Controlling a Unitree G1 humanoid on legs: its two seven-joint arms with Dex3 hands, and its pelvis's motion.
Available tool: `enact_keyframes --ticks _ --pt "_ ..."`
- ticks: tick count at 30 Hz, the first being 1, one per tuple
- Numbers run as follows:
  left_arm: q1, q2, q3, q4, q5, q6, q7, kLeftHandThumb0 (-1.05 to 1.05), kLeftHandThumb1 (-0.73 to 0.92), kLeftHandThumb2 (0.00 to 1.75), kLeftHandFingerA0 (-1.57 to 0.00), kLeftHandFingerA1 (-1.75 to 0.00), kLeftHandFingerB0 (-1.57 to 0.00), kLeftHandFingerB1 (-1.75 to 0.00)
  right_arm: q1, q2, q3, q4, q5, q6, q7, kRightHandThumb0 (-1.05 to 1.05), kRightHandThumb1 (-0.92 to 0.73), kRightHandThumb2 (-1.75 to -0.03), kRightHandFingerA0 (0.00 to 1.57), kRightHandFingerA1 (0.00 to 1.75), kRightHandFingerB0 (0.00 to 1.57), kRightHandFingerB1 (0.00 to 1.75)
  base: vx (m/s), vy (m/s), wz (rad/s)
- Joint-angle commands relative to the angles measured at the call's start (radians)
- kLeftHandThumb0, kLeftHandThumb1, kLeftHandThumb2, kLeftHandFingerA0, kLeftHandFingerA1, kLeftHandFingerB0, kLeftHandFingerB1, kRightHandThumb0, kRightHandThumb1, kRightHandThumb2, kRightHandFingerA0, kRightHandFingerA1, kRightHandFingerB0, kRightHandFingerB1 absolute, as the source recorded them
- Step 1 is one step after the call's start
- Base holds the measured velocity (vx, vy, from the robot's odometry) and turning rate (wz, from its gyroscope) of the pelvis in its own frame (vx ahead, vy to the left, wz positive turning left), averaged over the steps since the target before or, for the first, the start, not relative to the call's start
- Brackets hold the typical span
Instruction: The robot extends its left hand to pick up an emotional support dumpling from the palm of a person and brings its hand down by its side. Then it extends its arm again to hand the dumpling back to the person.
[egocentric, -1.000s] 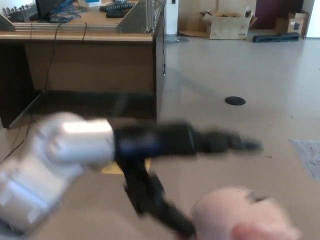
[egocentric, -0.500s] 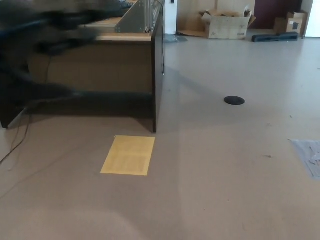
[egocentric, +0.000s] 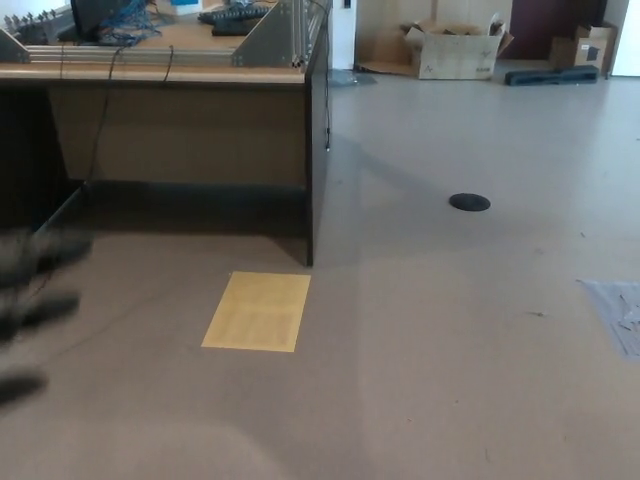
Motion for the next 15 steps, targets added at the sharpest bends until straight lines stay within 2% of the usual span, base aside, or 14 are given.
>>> enact_keyframes --ticks 1,2,4,5,12,13,14,15 --pt "0.371 -0.247 0.113 0.309 0.112 -0.488 0.302 -0.49 0.33 0.67 -0.06 -0.41 -0.04 -0.21 0.000 -0.009 -0.015 0.017 0.013 -0.017 -0.034 -0.49 -0.71 -0.62 0.86 0.57 0.49 0.40 0.00 0.000 0.00" --pt "0.384 -0.267 0.114 0.354 0.129 -0.521 0.347 -0.24 0.30 0.83 0.00 -0.48 0.00 -0.48 0.000 -0.009 -0.013 0.015 0.010 -0.018 -0.038 -0.49 -0.71 -0.62 0.85 0.56 0.49 0.40 0.00 0.000 0.00" --pt "0.388 -0.277 0.117 0.388 0.132 -0.545 0.373 -0.20 0.35 0.85 0.00 -0.47 0.00 -0.48 0.000 -0.009 -0.012 0.014 0.009 -0.019 -0.039 -0.48 -0.71 -0.62 0.85 0.55 0.48 0.40 0.00 0.000 0.00" --pt "0.381 -0.297 0.124 0.432 0.133 -0.548 0.424 -0.24 0.41 0.57 -0.19 -0.35 -0.12 -0.30 -0.004 -0.009 -0.013 0.011 0.008 -0.019 -0.042 -0.48 -0.71 -0.62 0.85 0.54 0.48 0.40 0.00 0.000 0.00" --pt "0.330 -0.288 0.092 0.471 0.136 -0.524 0.463 -0.25 0.46 0.56 -0.24 -0.37 -0.15 -0.29 0.010 -0.011 -0.042 0.008 0.037 -0.037 -0.049 -0.46 -0.69 -0.62 0.85 0.59 0.49 0.40 0.00 0.000 0.00" --pt "0.331 -0.282 0.076 0.479 0.146 -0.513 0.462 -0.16 0.39 0.89 -0.13 -0.51 -0.09 -0.49 0.029 -0.016 -0.045 0.004 0.037 -0.040 -0.053 -0.48 -0.69 -0.61 0.85 0.56 0.47 0.39 0.00 0.000 0.00" --pt "0.333 -0.275 0.058 0.486 0.158 -0.496 0.460 -0.16 0.39 0.89 -0.13 -0.51 -0.09 -0.49 0.054 -0.021 -0.048 -0.001 0.037 -0.044 -0.057 -0.48 -0.69 -0.61 0.85 0.56 0.47 0.39 0.00 0.000 0.00" --pt "0.333 -0.271 0.050 0.495 0.162 -0.496 0.459 -0.15 0.38 0.89 -0.14 -0.52 -0.10 -0.49 0.064 -0.024 -0.047 0.004 0.029 -0.059 -0.070 -0.51 -0.55 -0.86 0.79 0.67 0.41 0.52 0.00 0.000 0.00"
